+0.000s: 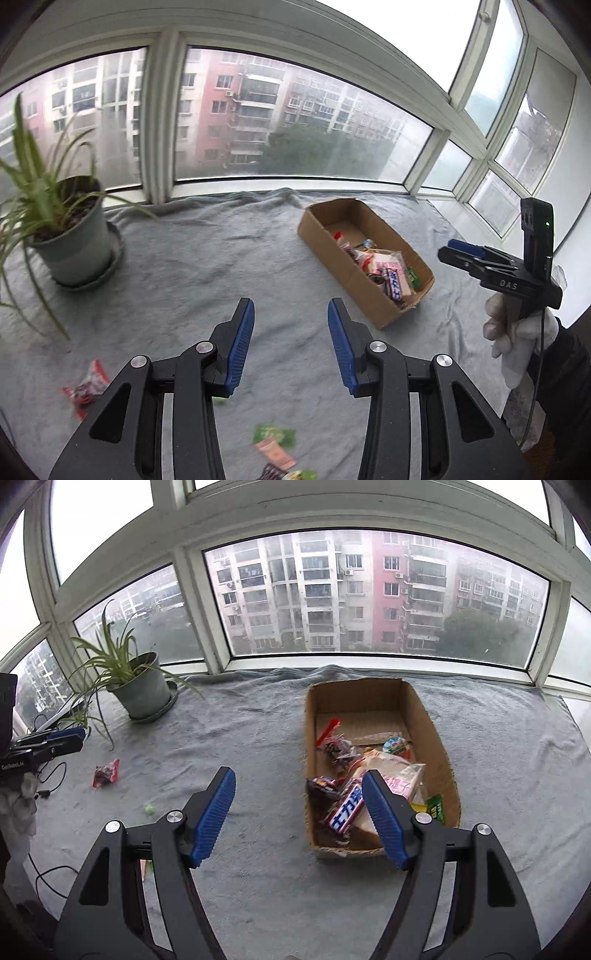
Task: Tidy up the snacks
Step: 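Grasp the green pouch snack with the right tool while the left tool grasps the black-wrapped candy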
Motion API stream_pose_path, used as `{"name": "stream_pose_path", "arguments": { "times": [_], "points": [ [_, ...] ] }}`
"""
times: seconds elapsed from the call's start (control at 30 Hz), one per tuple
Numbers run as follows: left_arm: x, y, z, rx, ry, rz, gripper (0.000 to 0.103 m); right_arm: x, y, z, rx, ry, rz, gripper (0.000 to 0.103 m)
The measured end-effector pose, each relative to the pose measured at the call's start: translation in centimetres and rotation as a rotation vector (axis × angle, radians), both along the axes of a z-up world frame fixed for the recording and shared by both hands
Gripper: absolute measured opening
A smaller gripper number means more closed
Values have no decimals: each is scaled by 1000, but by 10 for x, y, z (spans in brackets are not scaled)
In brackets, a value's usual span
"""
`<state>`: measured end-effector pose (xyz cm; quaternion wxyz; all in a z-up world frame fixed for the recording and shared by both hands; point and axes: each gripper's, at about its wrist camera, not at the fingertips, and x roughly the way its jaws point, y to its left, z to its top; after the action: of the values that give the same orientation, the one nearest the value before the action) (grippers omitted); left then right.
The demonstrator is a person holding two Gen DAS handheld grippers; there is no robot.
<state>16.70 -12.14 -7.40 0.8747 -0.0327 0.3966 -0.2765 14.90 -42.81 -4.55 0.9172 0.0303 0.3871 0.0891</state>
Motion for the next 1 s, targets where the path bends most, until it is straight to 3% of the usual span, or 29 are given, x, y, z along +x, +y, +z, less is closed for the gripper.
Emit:
{"name": "stream_pose_path", "arguments": {
  "times": [0.07, 0.2, 0.33, 0.67, 0.8, 1.0],
  "points": [
    [-9, 27, -4, 15, -1, 45, 40, -7, 15, -2, 3, 14, 19, 87],
    [-28, 68, -23, 36, 38, 101, 40, -21, 50, -13, 3, 51, 89, 87],
    [-49, 81, -47, 58, 88, 100, 40, -39, 91, -28, -9, 86, 189, 87],
    [-92, 57, -97, 100, 167, -71, 40, -91, 195, -93, -111, 209, 513, 87],
    [-100, 51, -111, 127, 186, -133, 40, -98, 213, -113, -160, 229, 558, 86],
    [-107, 40, -124, 187, 180, -209, 40, -92, 226, -131, -196, 265, 590, 77]
  ]
}}
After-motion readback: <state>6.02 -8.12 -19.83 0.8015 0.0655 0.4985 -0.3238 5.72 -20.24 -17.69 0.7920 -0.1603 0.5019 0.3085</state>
